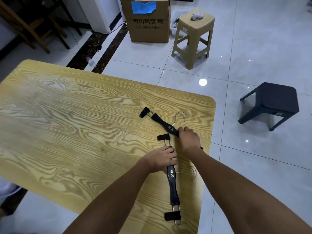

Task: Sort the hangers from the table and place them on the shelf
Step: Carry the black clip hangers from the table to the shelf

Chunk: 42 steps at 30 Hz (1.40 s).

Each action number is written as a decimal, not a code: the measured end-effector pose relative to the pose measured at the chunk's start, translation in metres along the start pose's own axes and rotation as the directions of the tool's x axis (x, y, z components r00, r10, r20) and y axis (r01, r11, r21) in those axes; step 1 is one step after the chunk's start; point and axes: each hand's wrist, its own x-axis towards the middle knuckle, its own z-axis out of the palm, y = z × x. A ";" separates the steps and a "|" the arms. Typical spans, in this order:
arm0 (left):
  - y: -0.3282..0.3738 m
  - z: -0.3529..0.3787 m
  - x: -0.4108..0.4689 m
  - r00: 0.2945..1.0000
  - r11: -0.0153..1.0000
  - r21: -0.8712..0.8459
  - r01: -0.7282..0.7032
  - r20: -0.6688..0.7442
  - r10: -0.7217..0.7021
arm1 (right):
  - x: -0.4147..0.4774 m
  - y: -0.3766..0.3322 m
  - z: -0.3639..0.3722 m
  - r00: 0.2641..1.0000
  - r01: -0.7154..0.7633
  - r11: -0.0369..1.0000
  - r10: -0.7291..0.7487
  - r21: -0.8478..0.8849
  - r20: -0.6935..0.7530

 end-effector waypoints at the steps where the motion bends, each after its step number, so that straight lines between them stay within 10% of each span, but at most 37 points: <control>1: -0.002 0.002 -0.002 1.000 1.000 0.007 -0.006 -0.003 0.007 | 0.000 -0.001 -0.001 1.000 -0.004 1.000 0.004 0.010 0.005; 9: -0.003 0.004 -0.021 0.995 0.993 -0.067 0.100 0.025 -0.098 | 0.004 -0.001 -0.031 0.983 0.108 0.990 -0.120 -0.090 -0.139; 17: 0.019 -0.022 -0.050 0.854 0.806 -0.287 0.519 0.128 -0.504 | -0.023 -0.003 -0.070 0.918 0.216 0.976 -0.196 0.020 -0.344; 29: 0.089 -0.059 -0.131 0.343 0.301 -0.503 0.810 -0.010 -0.939 | -0.087 -0.040 -0.136 0.755 0.468 0.884 -0.392 0.013 -0.526; 42: 0.208 -0.083 -0.305 -0.215 -0.142 -0.561 0.816 -0.066 -0.974 | -0.205 -0.191 -0.169 0.384 0.838 0.528 -0.750 -0.136 -0.539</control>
